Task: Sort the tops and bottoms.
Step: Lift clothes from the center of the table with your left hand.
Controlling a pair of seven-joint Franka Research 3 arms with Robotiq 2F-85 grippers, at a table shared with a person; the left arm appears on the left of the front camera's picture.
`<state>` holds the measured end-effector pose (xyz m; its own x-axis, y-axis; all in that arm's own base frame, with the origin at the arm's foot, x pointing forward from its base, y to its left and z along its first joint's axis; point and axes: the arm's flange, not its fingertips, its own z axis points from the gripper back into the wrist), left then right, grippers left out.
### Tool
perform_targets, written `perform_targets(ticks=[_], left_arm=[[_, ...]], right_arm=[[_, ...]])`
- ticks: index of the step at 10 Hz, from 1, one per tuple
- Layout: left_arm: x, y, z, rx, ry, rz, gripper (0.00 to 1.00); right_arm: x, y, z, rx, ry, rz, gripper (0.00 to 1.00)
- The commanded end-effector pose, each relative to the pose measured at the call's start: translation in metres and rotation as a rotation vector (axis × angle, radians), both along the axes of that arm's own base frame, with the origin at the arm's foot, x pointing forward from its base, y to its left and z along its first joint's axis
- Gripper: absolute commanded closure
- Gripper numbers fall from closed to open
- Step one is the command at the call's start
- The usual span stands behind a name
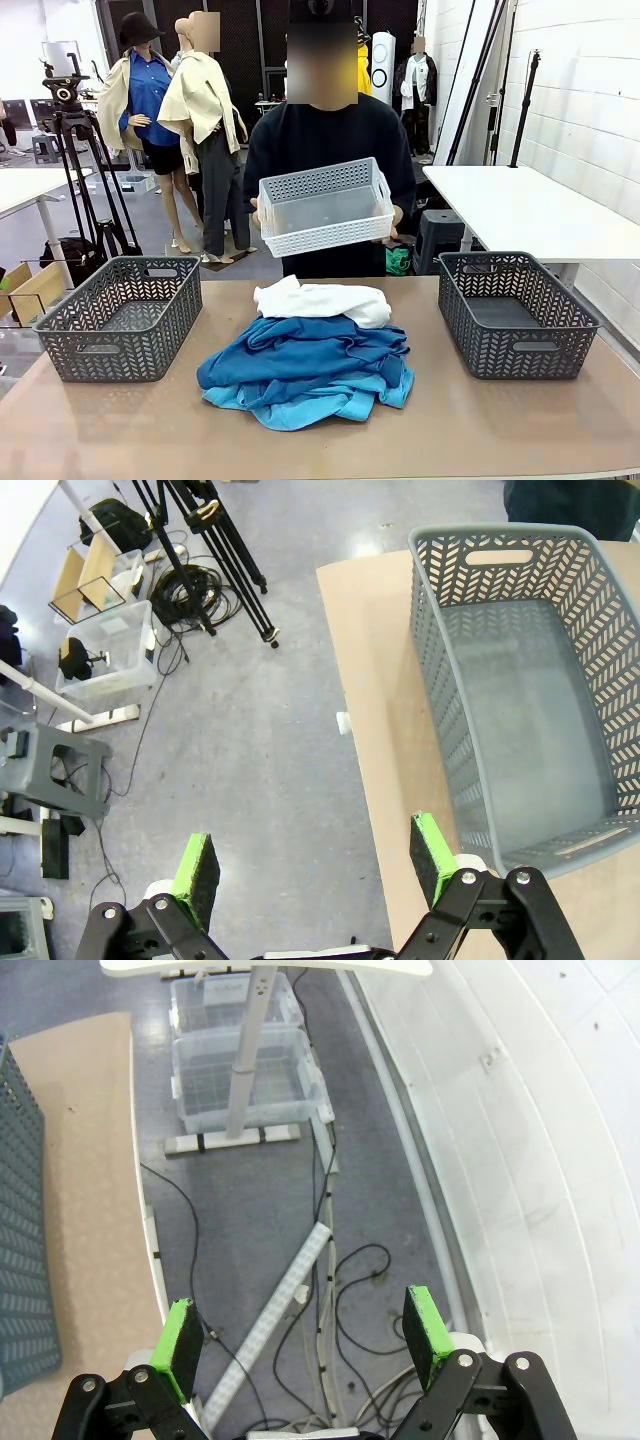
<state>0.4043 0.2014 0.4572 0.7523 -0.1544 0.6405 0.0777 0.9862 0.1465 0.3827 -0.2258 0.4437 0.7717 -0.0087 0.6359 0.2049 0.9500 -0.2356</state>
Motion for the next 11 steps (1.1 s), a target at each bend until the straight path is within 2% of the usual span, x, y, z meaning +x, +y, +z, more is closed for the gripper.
perform_targets(ticks=[1, 11], left_arm=[[-0.0019, 0.0032, -0.0016, 0.011, -0.008, -0.009, 0.0], [-0.0019, 0.0032, -0.0016, 0.011, -0.008, -0.009, 0.0]], right_arm=[[0.0002, 0.0011, -0.0004, -0.004, 0.008, 0.008, 0.0], [0.0002, 0.0011, -0.0004, -0.004, 0.008, 0.008, 0.0]])
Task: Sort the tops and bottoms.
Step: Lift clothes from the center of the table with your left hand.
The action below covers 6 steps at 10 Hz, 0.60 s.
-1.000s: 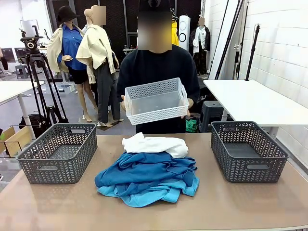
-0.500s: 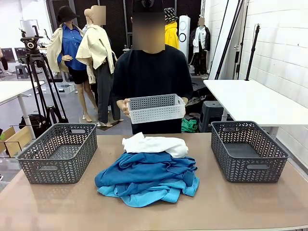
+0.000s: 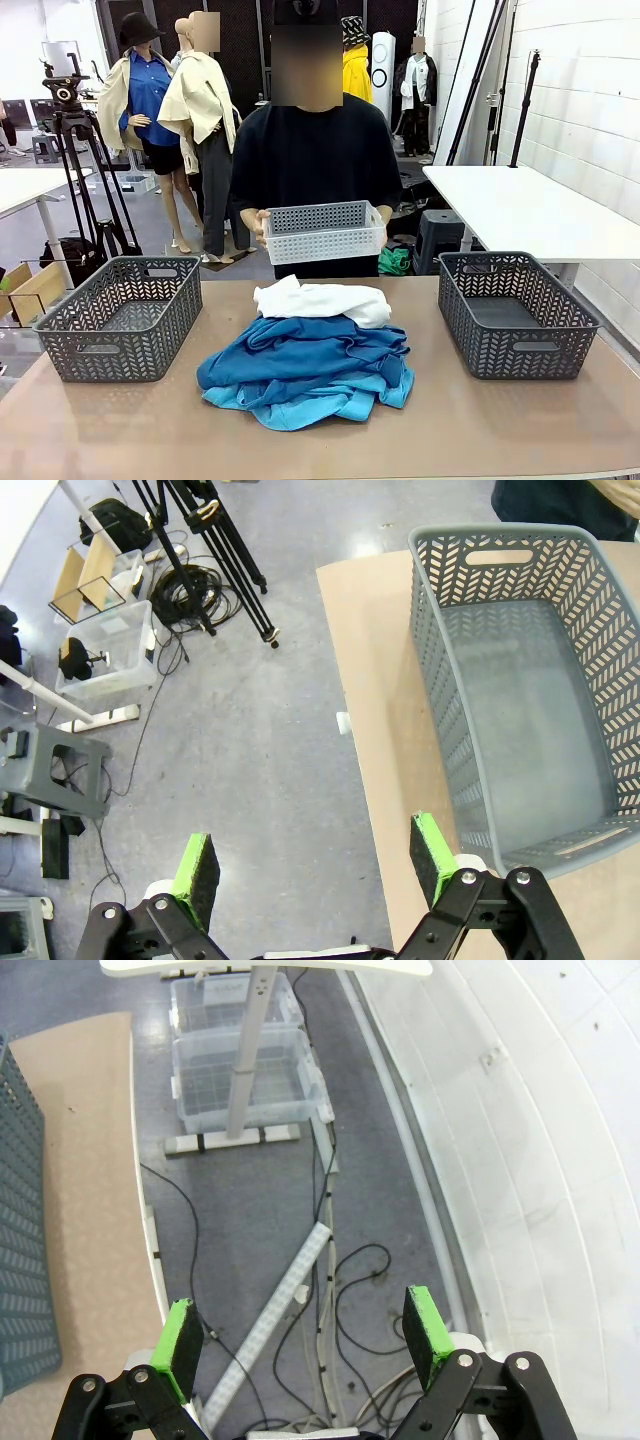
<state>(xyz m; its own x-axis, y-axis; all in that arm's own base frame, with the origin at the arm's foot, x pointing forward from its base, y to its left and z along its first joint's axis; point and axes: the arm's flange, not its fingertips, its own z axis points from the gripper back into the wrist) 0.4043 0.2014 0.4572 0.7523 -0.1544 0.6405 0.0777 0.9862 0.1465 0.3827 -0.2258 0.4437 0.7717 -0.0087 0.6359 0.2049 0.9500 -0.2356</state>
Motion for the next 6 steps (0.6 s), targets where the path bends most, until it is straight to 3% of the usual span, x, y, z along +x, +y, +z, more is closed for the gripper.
perform_targets(ticks=[1, 6], left_arm=[[-0.0019, 0.0032, -0.0016, 0.011, -0.008, -0.009, 0.0], [-0.0019, 0.0032, -0.0016, 0.011, -0.008, -0.009, 0.0]], right_arm=[[0.0002, 0.0011, -0.0004, -0.004, 0.008, 0.008, 0.0], [0.0002, 0.0011, -0.0004, -0.004, 0.008, 0.008, 0.0]])
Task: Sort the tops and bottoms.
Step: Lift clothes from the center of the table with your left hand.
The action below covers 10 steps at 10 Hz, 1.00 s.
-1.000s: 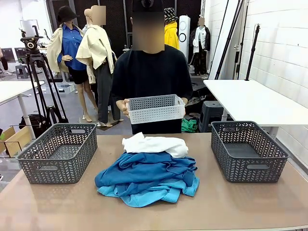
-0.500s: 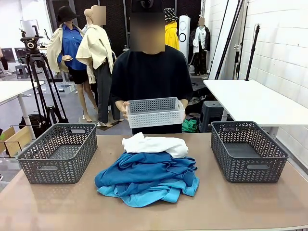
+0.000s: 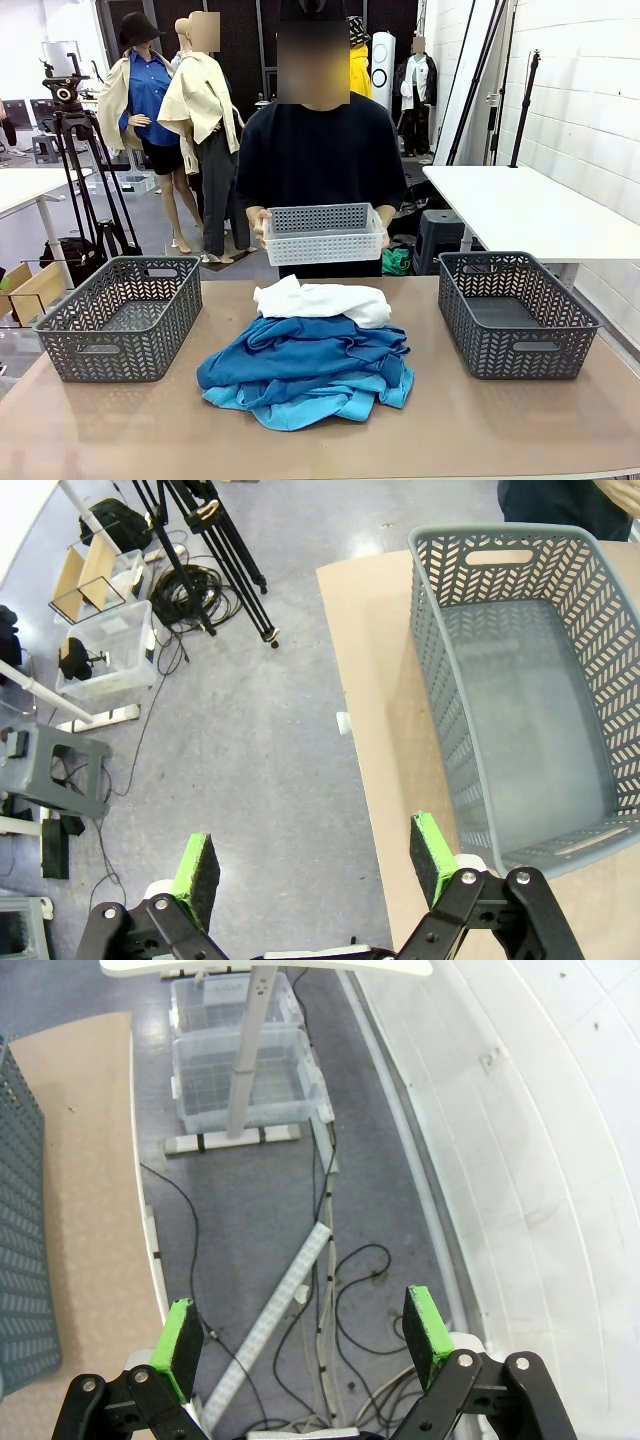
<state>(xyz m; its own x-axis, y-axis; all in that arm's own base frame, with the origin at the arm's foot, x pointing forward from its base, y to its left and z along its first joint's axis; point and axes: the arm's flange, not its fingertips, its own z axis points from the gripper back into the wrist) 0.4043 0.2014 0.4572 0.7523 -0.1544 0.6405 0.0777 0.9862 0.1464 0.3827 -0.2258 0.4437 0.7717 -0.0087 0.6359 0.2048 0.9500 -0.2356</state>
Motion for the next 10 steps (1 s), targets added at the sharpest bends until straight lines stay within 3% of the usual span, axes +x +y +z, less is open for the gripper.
perform_targets(ticks=[1, 10], left_arm=[[-0.0019, 0.0032, -0.0016, 0.011, -0.008, -0.009, 0.0], [-0.0019, 0.0032, -0.0016, 0.011, -0.008, -0.009, 0.0]], right_arm=[[0.0002, 0.0011, -0.0004, -0.004, 0.008, 0.008, 0.0], [0.0002, 0.0011, -0.0004, -0.004, 0.008, 0.008, 0.0]])
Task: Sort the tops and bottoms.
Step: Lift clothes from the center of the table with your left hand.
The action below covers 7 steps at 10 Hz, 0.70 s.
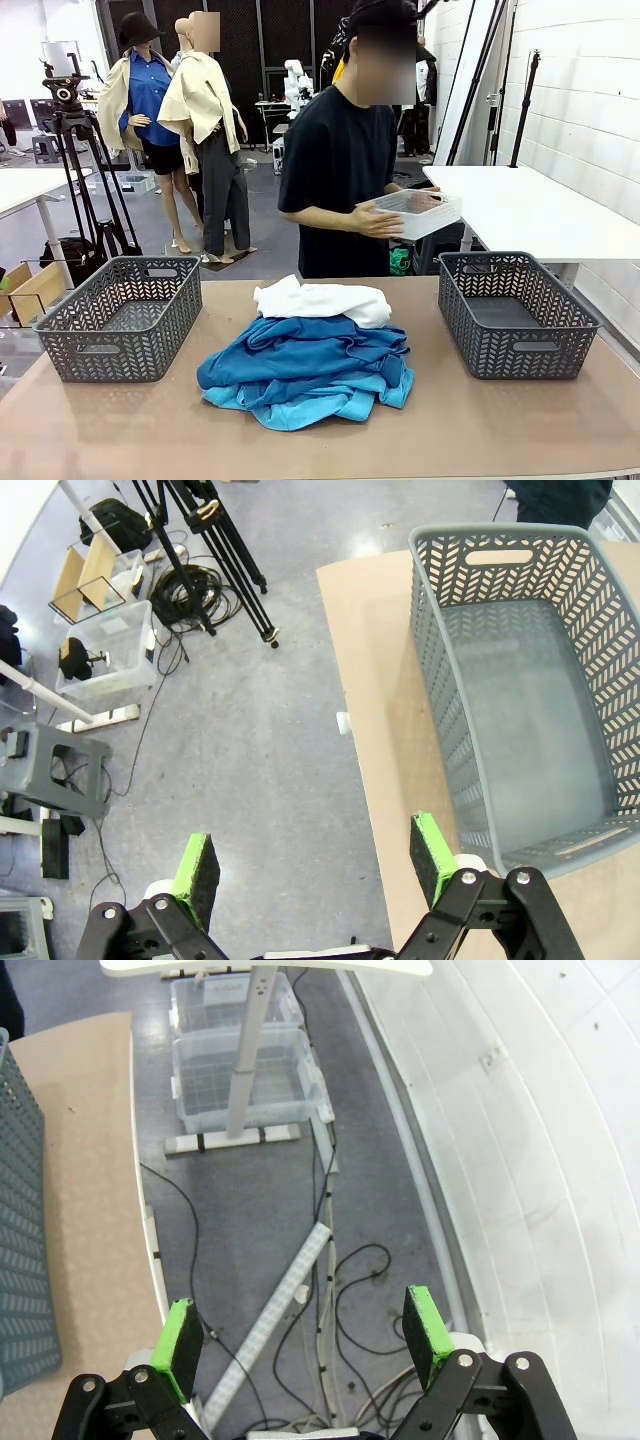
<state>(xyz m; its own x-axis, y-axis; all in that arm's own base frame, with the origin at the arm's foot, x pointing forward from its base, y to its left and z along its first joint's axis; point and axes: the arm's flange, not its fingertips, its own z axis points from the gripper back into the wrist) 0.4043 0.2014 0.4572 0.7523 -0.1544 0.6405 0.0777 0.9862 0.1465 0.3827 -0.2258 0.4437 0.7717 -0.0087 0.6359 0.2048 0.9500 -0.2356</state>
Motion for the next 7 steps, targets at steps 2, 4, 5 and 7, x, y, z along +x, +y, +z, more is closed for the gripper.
perform_targets(ticks=[2, 4, 5, 7], left_arm=[[-0.0019, 0.0032, -0.0016, 0.011, -0.008, -0.009, 0.0], [-0.0019, 0.0032, -0.0016, 0.011, -0.008, -0.009, 0.0], [-0.0019, 0.0032, -0.0016, 0.011, -0.008, -0.009, 0.0], [-0.0019, 0.0032, -0.0016, 0.011, -0.008, -0.009, 0.0]], right_arm=[[0.0002, 0.0011, -0.0004, -0.004, 0.008, 0.008, 0.0], [0.0002, 0.0011, -0.0004, -0.004, 0.008, 0.008, 0.0], [0.0002, 0.0011, -0.0004, -0.004, 0.008, 0.008, 0.0], [0.0002, 0.0011, -0.0004, -0.004, 0.008, 0.008, 0.0]])
